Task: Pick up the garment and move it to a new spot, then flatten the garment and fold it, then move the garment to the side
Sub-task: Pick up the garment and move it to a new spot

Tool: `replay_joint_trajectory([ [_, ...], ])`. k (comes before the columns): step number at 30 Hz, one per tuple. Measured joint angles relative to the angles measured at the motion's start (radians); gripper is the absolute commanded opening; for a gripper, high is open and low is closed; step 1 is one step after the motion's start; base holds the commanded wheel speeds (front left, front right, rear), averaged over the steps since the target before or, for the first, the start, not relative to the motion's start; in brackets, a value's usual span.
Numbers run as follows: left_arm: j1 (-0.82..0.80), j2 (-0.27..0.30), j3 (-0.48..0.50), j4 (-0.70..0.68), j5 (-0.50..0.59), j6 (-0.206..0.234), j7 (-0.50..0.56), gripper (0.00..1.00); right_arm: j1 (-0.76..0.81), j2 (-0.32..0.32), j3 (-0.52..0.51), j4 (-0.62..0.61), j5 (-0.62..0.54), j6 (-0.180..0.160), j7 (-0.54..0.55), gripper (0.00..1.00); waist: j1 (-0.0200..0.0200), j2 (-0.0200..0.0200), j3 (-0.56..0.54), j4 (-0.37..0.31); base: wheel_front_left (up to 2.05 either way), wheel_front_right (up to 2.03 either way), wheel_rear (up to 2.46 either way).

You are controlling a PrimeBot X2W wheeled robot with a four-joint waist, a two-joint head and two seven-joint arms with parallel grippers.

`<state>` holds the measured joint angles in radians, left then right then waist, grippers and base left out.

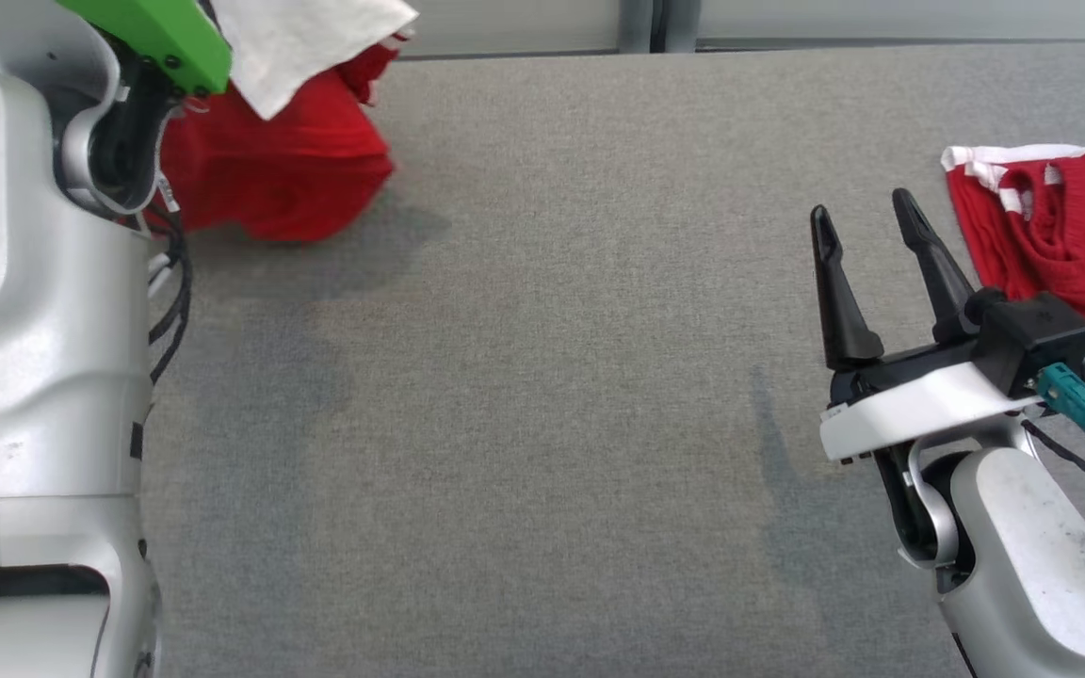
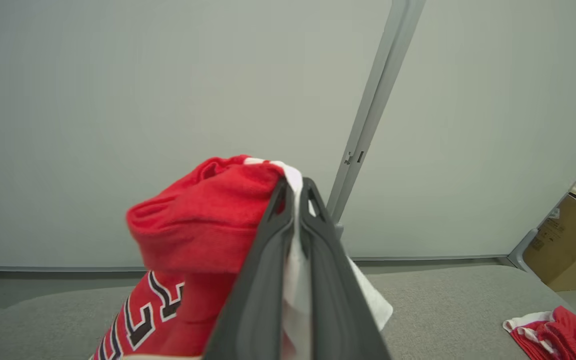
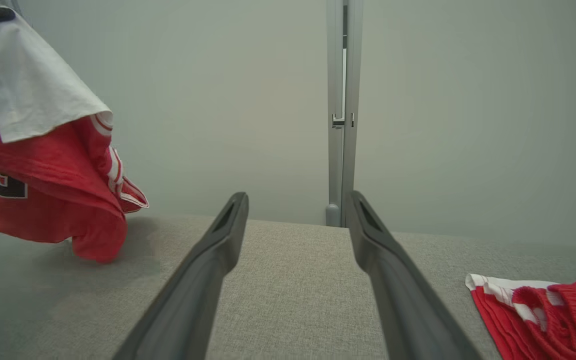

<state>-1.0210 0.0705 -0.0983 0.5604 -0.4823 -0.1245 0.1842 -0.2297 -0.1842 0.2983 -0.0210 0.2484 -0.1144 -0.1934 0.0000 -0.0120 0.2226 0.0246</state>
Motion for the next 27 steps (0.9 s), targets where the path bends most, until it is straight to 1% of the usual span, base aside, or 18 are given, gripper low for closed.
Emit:
replay_joint_trajectory([
  [4,0.005,-0.032,-0.037,-0.025,-0.039,0.0,0.038,0.0,0.022,0.004,0.011,0.015,0.008,0.002,0.0,1.0,0.0,0.0,-0.05,-0.026,0.0,0.0,0.0],
  [7,0.012,-0.037,-0.056,-0.059,-0.08,0.0,0.062,0.0,0.035,0.007,0.012,0.017,0.008,0.002,0.0,1.0,0.0,0.0,-0.075,-0.056,0.0,0.0,0.0],
  [12,0.018,-0.043,-0.128,-0.135,-0.132,0.0,0.094,0.0,0.039,0.014,0.01,0.02,0.008,0.002,0.0,1.0,0.0,0.0,-0.106,-0.107,0.0,0.0,0.0],
  [13,0.018,-0.043,-0.128,-0.159,-0.145,0.0,0.098,0.0,0.039,0.015,0.008,0.023,0.008,0.002,-0.001,1.0,0.0,0.0,-0.117,-0.126,0.0,0.0,0.0],
  [16,0.017,-0.035,-0.121,-0.184,-0.153,0.0,0.103,0.0,0.04,0.019,0.007,0.027,0.008,0.002,-0.006,1.0,0.0,0.0,-0.132,-0.152,0.0,0.0,0.0],
  [18,0.016,-0.016,-0.124,-0.199,-0.155,0.0,0.114,0.0,0.04,0.022,0.008,0.028,0.008,0.002,-0.008,1.0,0.0,0.0,-0.14,-0.169,0.0,0.0,0.0],
  [21,0.016,-0.006,-0.154,-0.241,-0.205,0.0,0.143,0.0,0.042,0.026,0.012,0.028,0.008,0.002,-0.009,1.0,0.0,0.0,-0.151,-0.196,0.0,0.0,0.0],
  [22,0.016,-0.007,-0.177,-0.256,-0.212,0.0,0.154,0.0,0.045,0.026,0.011,0.029,0.008,0.002,-0.009,1.0,0.0,0.0,-0.154,-0.206,0.0,0.0,0.0],
  [23,0.018,-0.016,-0.228,-0.282,-0.244,0.0,0.179,0.0,0.055,0.025,0.011,0.03,0.008,0.002,-0.009,1.0,0.0,0.0,-0.159,-0.224,0.0,0.0,0.0],
  [27,0.018,-0.035,-0.311,-0.353,-0.288,0.0,0.194,0.0,0.058,0.025,0.012,0.031,0.008,0.002,-0.009,1.0,0.0,0.0,-0.163,-0.258,0.0,0.0,0.0],
])
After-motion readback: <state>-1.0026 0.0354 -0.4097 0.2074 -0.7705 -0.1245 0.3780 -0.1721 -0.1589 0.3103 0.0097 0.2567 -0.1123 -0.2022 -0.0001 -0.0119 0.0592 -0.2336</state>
